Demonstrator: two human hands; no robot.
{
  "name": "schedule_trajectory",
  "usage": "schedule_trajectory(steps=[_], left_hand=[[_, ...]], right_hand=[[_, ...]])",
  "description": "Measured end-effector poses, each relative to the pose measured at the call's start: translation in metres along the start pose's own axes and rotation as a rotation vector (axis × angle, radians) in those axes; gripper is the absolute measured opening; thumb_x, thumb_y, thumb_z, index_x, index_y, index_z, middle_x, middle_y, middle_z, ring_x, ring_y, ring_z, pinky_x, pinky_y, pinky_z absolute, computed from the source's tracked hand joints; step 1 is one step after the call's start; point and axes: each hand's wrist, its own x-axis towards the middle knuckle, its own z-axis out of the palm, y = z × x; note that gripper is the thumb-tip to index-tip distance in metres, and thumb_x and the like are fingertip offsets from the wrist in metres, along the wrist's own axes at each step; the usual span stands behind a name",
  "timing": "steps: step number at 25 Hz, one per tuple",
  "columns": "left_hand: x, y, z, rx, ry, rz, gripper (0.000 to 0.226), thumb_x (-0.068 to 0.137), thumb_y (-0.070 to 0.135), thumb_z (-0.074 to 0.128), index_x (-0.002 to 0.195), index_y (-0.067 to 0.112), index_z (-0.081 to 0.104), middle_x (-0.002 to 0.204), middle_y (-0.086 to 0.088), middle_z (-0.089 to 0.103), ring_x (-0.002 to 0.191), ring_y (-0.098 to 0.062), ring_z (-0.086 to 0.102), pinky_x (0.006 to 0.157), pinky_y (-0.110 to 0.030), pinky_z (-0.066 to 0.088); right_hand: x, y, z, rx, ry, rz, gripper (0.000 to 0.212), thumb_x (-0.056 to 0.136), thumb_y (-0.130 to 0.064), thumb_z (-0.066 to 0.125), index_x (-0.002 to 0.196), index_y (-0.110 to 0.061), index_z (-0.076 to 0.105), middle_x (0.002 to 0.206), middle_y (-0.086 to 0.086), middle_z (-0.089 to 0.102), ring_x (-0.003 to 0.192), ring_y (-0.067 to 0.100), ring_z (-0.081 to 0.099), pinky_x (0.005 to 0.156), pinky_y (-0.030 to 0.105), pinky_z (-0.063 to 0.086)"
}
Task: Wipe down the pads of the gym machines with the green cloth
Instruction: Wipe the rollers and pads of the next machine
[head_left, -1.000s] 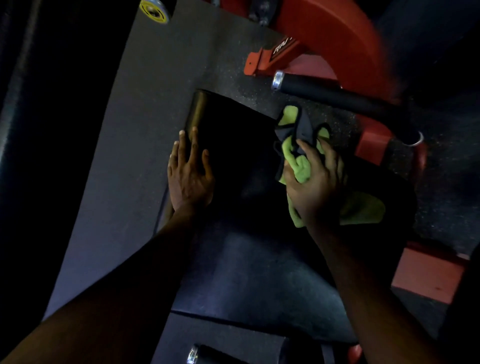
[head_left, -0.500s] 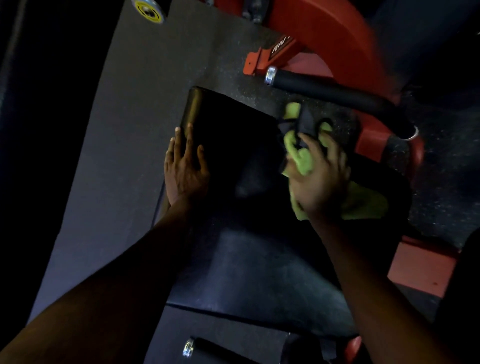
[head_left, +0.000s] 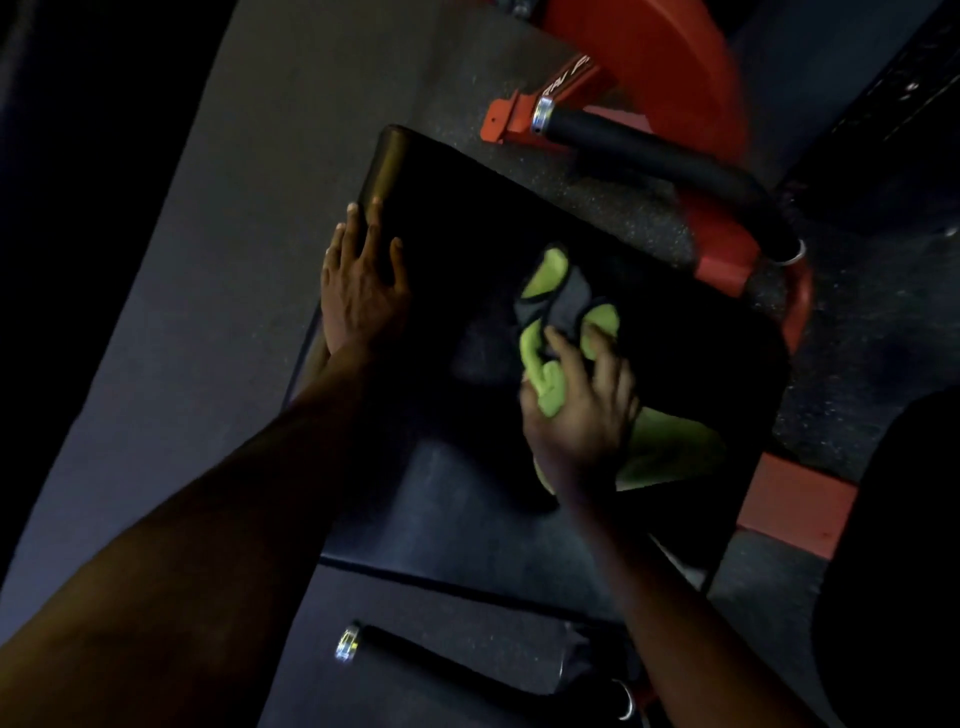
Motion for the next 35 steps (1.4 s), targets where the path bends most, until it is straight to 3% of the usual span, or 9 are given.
schedule_trajectory(steps=[3, 6, 8, 13, 21, 24, 27, 31, 35], left_hand=[[-0.009, 0.001, -0.003, -0.082, 0.042, 0.052, 0.050, 0.107, 0.033, 0.034, 0.155, 0.018, 0.036, 0.163, -0.009, 0.030, 0.149, -0.029, 0.029, 0.120, -0.044, 0.028], [-0.039, 0.020, 0.008, -0.119, 0.152, 0.313, 0.043, 0.103, 0.021, 0.046, 0.143, 0.006, 0.052, 0.149, -0.016, 0.049, 0.137, -0.033, 0.045, 0.116, -0.043, 0.034], [-0.065, 0.038, 0.020, -0.134, 0.103, 0.380, 0.044, 0.103, 0.021, 0.047, 0.142, 0.003, 0.052, 0.147, -0.016, 0.050, 0.138, -0.030, 0.043, 0.118, -0.039, 0.031], [-0.094, 0.048, 0.026, -0.102, -0.021, 0.327, 0.050, 0.105, 0.027, 0.040, 0.149, 0.003, 0.042, 0.155, -0.015, 0.041, 0.147, -0.028, 0.031, 0.123, -0.037, 0.022], [-0.092, 0.045, 0.027, -0.139, -0.057, 0.353, 0.053, 0.103, 0.026, 0.043, 0.151, 0.004, 0.037, 0.158, -0.013, 0.036, 0.149, -0.027, 0.026, 0.124, -0.035, 0.019], [-0.098, 0.035, 0.023, -0.175, -0.052, 0.376, 0.052, 0.103, 0.024, 0.045, 0.151, 0.004, 0.038, 0.158, -0.013, 0.035, 0.149, -0.027, 0.027, 0.124, -0.033, 0.018], [-0.113, 0.007, 0.015, -0.172, -0.016, 0.371, 0.051, 0.103, 0.021, 0.047, 0.150, 0.002, 0.040, 0.157, -0.014, 0.038, 0.147, -0.029, 0.030, 0.123, -0.037, 0.025], [-0.136, -0.034, 0.000, -0.114, 0.005, 0.320, 0.051, 0.102, 0.017, 0.048, 0.149, 0.001, 0.040, 0.157, -0.016, 0.038, 0.147, -0.031, 0.030, 0.122, -0.037, 0.023], [-0.152, -0.066, -0.005, -0.076, 0.031, 0.229, 0.052, 0.104, 0.021, 0.048, 0.152, 0.004, 0.036, 0.159, -0.016, 0.035, 0.148, -0.031, 0.028, 0.123, -0.040, 0.022]], right_hand=[[0.004, 0.025, -0.014, -0.017, -0.080, -0.142, 0.056, 0.081, -0.047, 0.065, 0.136, -0.039, 0.060, 0.148, -0.004, 0.050, 0.130, 0.029, 0.050, 0.105, 0.046, 0.041], [0.053, 0.043, -0.020, -0.042, -0.006, -0.002, 0.055, 0.080, -0.050, 0.058, 0.134, -0.039, 0.060, 0.144, -0.001, 0.052, 0.128, 0.029, 0.050, 0.105, 0.045, 0.040], [0.087, 0.030, -0.015, -0.052, 0.017, 0.026, 0.051, 0.081, -0.049, 0.058, 0.131, -0.038, 0.062, 0.143, 0.000, 0.053, 0.131, 0.029, 0.048, 0.107, 0.045, 0.037], [0.117, 0.035, -0.016, -0.007, -0.081, -0.048, 0.051, 0.082, -0.052, 0.059, 0.132, -0.043, 0.060, 0.148, -0.005, 0.049, 0.134, 0.026, 0.046, 0.107, 0.046, 0.037], [0.080, 0.054, -0.020, 0.099, 0.141, 0.315, 0.054, 0.082, -0.047, 0.060, 0.134, -0.032, 0.062, 0.150, 0.007, 0.047, 0.135, 0.033, 0.043, 0.112, 0.049, 0.036], [0.087, 0.041, -0.014, -0.050, 0.052, 0.175, 0.053, 0.082, -0.049, 0.059, 0.133, -0.033, 0.062, 0.143, 0.006, 0.051, 0.132, 0.033, 0.046, 0.111, 0.047, 0.035], [0.088, 0.067, -0.021, 0.016, 0.046, 0.030, 0.056, 0.084, -0.052, 0.056, 0.134, -0.028, 0.063, 0.145, 0.010, 0.052, 0.133, 0.034, 0.048, 0.110, 0.047, 0.039], [0.057, 0.100, -0.040, 0.016, 0.199, 0.341, 0.061, 0.086, -0.050, 0.054, 0.141, -0.025, 0.058, 0.157, 0.008, 0.041, 0.139, 0.030, 0.044, 0.114, 0.043, 0.036], [0.006, 0.081, -0.039, 0.059, 0.122, 0.401, 0.064, 0.091, -0.045, 0.060, 0.150, -0.025, 0.048, 0.163, 0.011, 0.030, 0.145, 0.034, 0.034, 0.116, 0.043, 0.031]])
